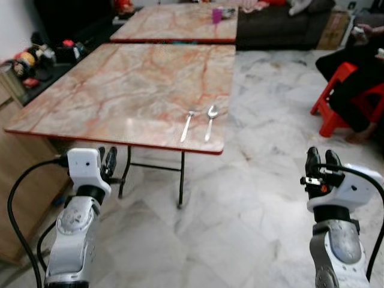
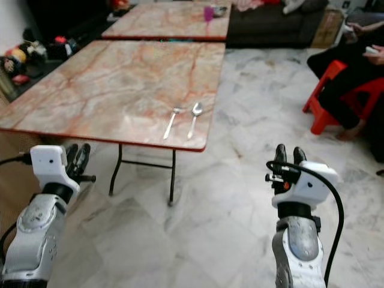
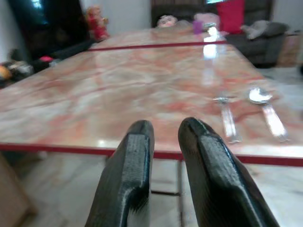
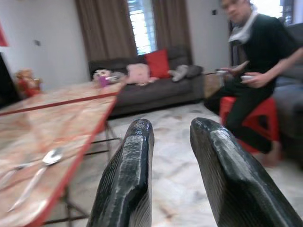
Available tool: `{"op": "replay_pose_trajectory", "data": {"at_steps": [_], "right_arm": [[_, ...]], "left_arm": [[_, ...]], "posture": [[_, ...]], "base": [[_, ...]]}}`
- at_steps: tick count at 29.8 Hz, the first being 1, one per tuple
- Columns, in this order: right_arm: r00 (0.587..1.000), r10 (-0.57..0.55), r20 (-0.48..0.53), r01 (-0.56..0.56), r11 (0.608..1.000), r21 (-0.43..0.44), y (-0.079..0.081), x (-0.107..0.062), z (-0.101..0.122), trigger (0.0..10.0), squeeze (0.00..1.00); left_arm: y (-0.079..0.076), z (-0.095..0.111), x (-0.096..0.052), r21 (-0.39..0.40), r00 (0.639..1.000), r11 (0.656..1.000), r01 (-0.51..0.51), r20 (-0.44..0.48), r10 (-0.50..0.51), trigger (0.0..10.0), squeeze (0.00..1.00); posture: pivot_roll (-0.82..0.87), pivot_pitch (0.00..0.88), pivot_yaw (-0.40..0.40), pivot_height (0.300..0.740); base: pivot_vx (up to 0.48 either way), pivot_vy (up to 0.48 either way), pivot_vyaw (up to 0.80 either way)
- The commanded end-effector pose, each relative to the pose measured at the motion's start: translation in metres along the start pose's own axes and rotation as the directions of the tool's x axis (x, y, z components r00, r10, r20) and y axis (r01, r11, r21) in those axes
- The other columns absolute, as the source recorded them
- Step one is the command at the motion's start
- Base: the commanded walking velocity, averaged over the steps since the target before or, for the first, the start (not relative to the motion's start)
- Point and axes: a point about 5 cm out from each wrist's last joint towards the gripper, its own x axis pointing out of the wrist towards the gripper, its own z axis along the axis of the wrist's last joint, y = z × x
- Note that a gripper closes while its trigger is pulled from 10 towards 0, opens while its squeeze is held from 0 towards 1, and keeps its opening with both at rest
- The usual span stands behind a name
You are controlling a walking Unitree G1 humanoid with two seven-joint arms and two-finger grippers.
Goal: Setting the table
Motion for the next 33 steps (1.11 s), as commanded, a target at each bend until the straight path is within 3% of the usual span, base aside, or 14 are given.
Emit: {"op": "replay_pose_trajectory", "data": {"at_steps": [1, 33], "right_arm": [[1.0, 0.017, 0.014, -0.018, 1.0, 0.018, 0.0062, 0.0015, 0.0027, 10.0, 0.0], [1.0, 0.019, 0.013, -0.02, 1.0, 0.021, 0.0071, 0.0016, 0.0023, 10.0, 0.0]], "left_arm": [[0.008, 0.0039, -0.0002, 0.012, 1.0, 1.0, -0.015, 0.012, 0.015, 10.0, 0.0], [0.0069, 0.0037, -0.0004, 0.013, 1.0, 1.0, -0.007, 0.013, 0.007, 10.0, 0.0]], "posture": [[0.05, 0.067, 0.049, 0.74], [0.05, 0.069, 0.051, 0.74]], "base": [[0.368, 0.0, 0.0], [0.357, 0.0, 0.0]]}}
